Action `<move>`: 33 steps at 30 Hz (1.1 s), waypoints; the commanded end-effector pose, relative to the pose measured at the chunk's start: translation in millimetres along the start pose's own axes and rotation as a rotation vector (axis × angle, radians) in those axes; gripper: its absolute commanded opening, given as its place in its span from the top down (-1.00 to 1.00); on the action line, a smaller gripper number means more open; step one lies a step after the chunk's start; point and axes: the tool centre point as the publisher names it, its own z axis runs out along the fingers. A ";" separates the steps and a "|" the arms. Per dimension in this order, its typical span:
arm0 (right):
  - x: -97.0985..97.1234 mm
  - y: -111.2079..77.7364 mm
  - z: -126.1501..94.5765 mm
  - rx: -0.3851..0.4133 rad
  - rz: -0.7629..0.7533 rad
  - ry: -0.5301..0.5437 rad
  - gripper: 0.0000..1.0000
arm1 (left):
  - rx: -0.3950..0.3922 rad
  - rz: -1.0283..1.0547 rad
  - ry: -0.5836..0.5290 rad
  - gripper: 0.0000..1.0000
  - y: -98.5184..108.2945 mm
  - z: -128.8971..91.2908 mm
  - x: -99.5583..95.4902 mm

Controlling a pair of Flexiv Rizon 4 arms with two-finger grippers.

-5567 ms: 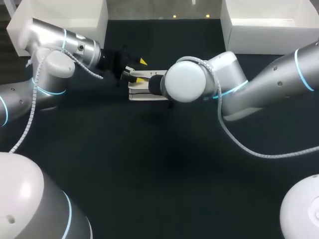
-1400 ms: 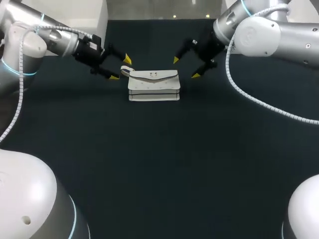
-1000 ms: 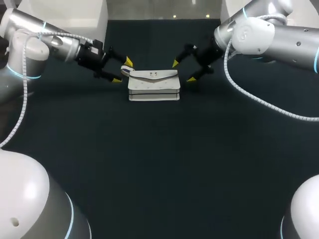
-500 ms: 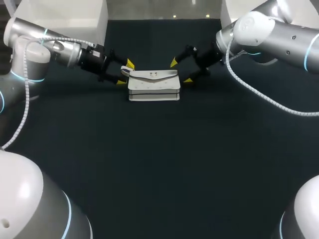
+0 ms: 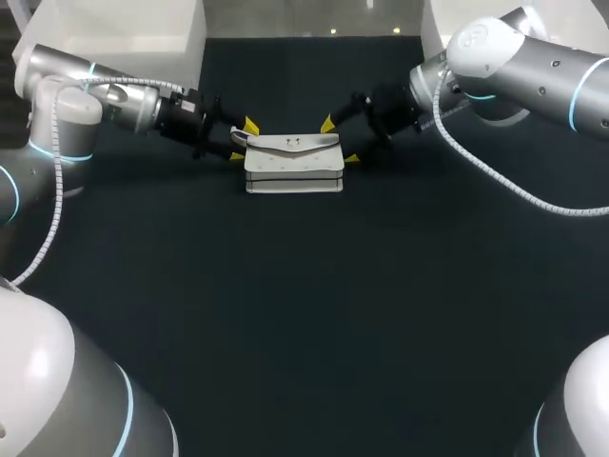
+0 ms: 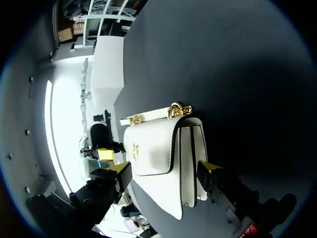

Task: Pick up the bag, open it, inspect its contents, close it, and place it on the opposite side

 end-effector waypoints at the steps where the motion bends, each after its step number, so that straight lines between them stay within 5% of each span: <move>1: -1.4 6.1 4.6 0.108 -0.002 0.009 -0.61 | -0.010 0.000 0.011 -0.03 -6.4 4.0 -3.7; 8: -2.4 7.0 7.1 0.124 0.002 0.027 -0.08 | -0.008 -0.009 -0.002 0.10 -8.8 7.8 -6.9; 11: -3.4 7.5 6.3 0.127 0.007 0.039 -0.02 | -0.006 -0.014 -0.011 0.08 -9.6 8.9 -9.6; 22: -9.3 6.9 -6.6 0.100 0.019 0.019 -0.36 | 0.004 -0.013 -0.017 0.03 -10.3 5.4 -10.0; 33: -0.5 5.5 -2.5 0.109 0.001 0.027 -0.15 | 0.002 -0.006 -0.014 0.02 -9.9 8.2 -9.2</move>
